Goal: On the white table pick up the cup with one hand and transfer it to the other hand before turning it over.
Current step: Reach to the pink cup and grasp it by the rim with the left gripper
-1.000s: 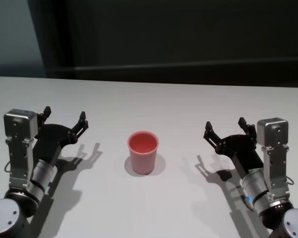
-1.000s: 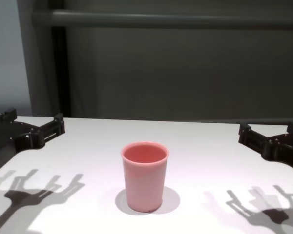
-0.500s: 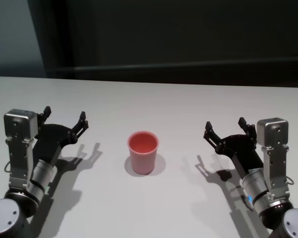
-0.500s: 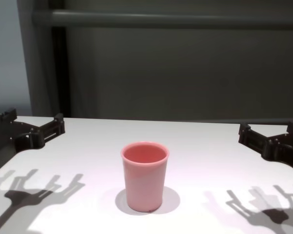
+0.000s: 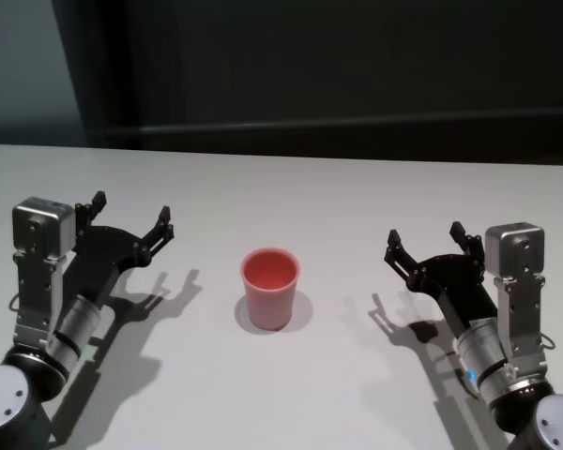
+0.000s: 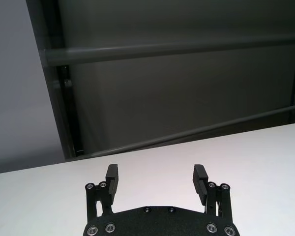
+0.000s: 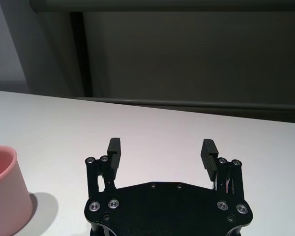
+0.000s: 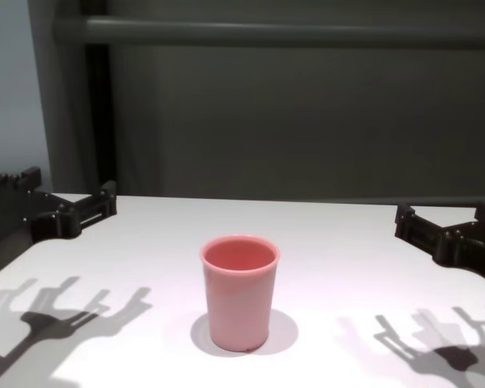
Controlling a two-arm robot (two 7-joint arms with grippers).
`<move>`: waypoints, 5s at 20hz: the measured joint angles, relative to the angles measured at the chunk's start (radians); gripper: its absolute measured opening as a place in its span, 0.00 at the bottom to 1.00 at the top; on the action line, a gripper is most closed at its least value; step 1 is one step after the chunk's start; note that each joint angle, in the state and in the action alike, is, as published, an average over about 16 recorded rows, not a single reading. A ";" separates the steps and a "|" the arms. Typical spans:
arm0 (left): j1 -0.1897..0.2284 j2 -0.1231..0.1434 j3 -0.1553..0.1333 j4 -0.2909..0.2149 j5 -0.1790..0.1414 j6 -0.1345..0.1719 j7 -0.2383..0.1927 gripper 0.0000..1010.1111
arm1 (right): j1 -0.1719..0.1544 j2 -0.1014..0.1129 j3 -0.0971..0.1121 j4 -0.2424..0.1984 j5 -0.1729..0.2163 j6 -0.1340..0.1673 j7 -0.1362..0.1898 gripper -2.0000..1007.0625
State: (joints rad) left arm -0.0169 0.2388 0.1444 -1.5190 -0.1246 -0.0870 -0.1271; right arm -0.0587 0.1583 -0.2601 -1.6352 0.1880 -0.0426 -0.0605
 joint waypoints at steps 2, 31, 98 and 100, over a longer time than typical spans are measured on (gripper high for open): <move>-0.007 0.010 -0.001 0.000 0.004 -0.002 -0.024 0.99 | 0.000 0.000 0.000 0.000 0.000 0.000 0.000 1.00; -0.243 0.424 0.160 -0.081 0.072 -0.009 -0.560 0.99 | 0.000 0.000 0.000 0.000 0.000 0.000 0.000 1.00; -0.947 0.347 0.754 0.186 0.307 -0.337 -1.266 0.99 | 0.000 0.000 0.000 0.000 0.000 0.000 0.000 1.00; -0.953 0.342 0.764 0.194 0.321 -0.343 -1.259 0.99 | 0.000 0.000 0.000 0.000 0.000 0.000 0.000 1.00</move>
State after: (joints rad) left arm -0.9698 0.5811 0.9085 -1.3250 0.1969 -0.4297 -1.3863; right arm -0.0587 0.1583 -0.2601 -1.6352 0.1879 -0.0426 -0.0605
